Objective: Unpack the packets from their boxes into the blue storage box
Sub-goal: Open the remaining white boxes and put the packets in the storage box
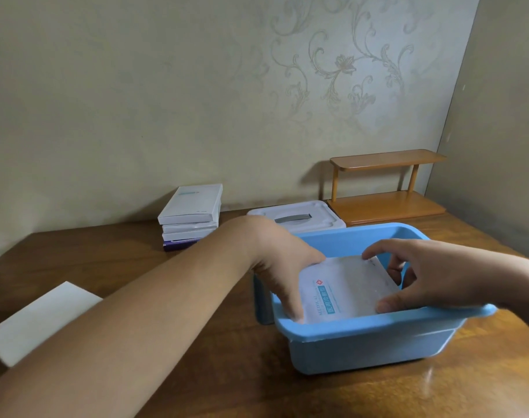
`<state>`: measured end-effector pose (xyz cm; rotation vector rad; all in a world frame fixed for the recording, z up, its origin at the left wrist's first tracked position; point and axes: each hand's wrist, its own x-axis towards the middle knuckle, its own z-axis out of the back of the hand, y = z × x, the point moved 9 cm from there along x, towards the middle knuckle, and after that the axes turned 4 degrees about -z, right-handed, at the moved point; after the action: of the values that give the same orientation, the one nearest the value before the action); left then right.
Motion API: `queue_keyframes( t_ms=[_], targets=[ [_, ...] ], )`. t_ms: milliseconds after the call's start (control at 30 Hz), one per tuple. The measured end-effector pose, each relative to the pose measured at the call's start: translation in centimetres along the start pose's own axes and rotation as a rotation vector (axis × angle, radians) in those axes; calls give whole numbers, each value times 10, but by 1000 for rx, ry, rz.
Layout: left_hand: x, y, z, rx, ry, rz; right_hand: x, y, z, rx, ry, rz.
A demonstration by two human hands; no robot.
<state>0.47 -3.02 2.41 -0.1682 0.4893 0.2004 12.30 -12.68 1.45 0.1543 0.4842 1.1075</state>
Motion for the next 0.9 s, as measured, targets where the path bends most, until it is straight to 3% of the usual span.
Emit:
queue_keyframes(
  t_ms=[100, 267, 333, 433, 533, 633, 700, 800, 900],
  targets=[
    [-15, 10, 4, -85, -91, -5, -7, 2, 8, -16, -52, -6],
    [-81, 54, -2, -306, -527, 12, -32, 25, 48, -93, -497, 63],
    [-115, 81, -33, -381, -642, 103, -47, 47, 58, -67, -643, 138],
    [-155, 121, -93, -395, -679, 276, -67, 85, 59, 32, -778, 270],
    [-183, 153, -156, -323, -533, 491, -93, 145, 41, 166, -815, 522],
    [-208, 171, -190, -210, -571, 651, -110, 211, -7, 132, -764, 727],
    [-219, 172, -196, -113, -684, 694, -99, 246, -51, 53, -599, 783],
    [-225, 170, -192, -12, -798, 698, -53, 274, -120, -68, -256, 700],
    [-229, 179, -192, 8, -809, 717, -9, 278, -155, -101, -169, 600]
  ],
)
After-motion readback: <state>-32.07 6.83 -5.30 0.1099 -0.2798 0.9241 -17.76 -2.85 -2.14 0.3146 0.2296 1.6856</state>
